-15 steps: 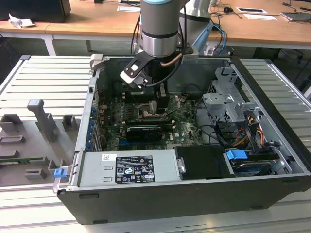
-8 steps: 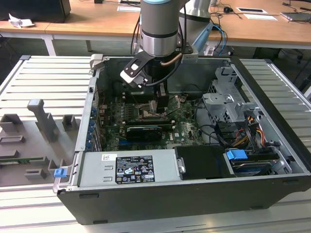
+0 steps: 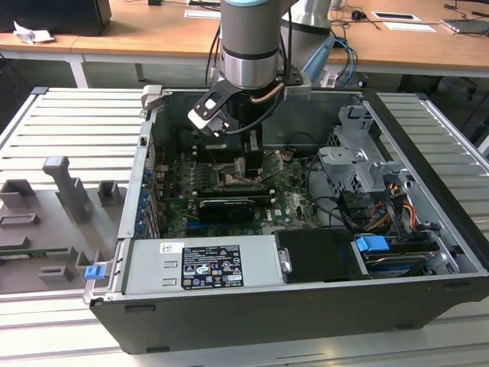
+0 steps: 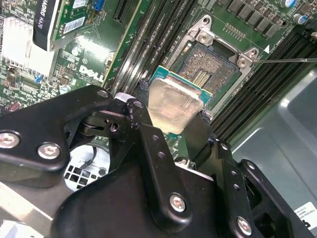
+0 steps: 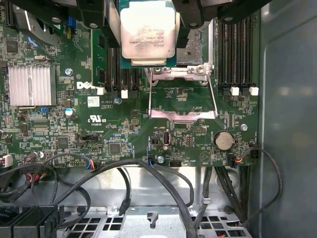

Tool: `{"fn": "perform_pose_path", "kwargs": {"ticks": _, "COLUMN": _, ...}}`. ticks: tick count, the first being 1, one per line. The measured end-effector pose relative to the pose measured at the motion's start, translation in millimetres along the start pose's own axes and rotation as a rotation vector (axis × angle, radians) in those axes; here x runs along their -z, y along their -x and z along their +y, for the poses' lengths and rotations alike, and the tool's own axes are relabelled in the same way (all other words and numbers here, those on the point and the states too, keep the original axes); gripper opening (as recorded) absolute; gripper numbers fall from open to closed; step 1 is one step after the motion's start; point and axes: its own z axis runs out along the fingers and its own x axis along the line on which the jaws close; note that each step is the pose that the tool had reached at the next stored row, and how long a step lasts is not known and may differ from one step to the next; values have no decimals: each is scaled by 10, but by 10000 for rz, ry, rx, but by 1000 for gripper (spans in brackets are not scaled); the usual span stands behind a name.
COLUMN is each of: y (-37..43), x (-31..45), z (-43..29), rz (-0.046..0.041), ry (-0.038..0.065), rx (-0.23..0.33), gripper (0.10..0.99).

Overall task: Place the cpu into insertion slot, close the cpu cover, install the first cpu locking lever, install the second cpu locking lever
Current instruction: 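Place the cpu into insertion slot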

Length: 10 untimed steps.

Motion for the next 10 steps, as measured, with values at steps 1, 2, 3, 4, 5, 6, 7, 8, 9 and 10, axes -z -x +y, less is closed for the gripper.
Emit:
{"fn": "perform_pose_path", "kwargs": {"ticks": 1, "y": -3, "x": 0, "z": 0, "rz": -1, "ry": -1, "rx": 0, "gripper": 529}}
{"fn": "perform_pose_path", "kwargs": {"ticks": 2, "y": -7, "x": -1, "z": 0, "rz": -3, "ry": -1, "rx": 1, "gripper": 529}}
{"fn": "perform_pose_path", "kwargs": {"ticks": 3, "y": -10, "x": -1, "z": 0, "rz": -3, "ry": 0, "rx": 1, "gripper": 529}}
{"fn": "perform_pose_path", "kwargs": {"ticks": 4, "y": -12, "x": -2, "z": -1, "rz": -2, "ry": 0, "rx": 0, "gripper": 529}}
{"fn": "perform_pose_path", "kwargs": {"ticks": 5, "y": -12, "x": -3, "z": -1, "rz": -3, "ry": 0, "rx": 0, "gripper": 529}}
{"fn": "perform_pose_path", "kwargs": {"ticks": 6, "y": -16, "x": -4, "z": -1, "rz": -3, "ry": 0, "rx": 0, "gripper": 529}}
{"fn": "perform_pose_path", "kwargs": {"ticks": 7, "y": -18, "x": -5, "z": -1, "rz": -3, "ry": 0, "rx": 0, "gripper": 529}}
{"fn": "perform_pose_path", "kwargs": {"ticks": 8, "y": -18, "x": -6, "z": -2, "rz": -3, "ry": -1, "rx": 0, "gripper": 529}}
{"fn": "perform_pose_path", "kwargs": {"ticks": 9, "y": -26, "x": -9, "z": -3, "rz": -10, "ry": -1, "rx": -2, "gripper": 529}}
{"fn": "perform_pose_path", "kwargs": {"ticks": 10, "y": -33, "x": -10, "z": -3, "rz": -17, "ry": 0, "rx": 0, "gripper": 529}}
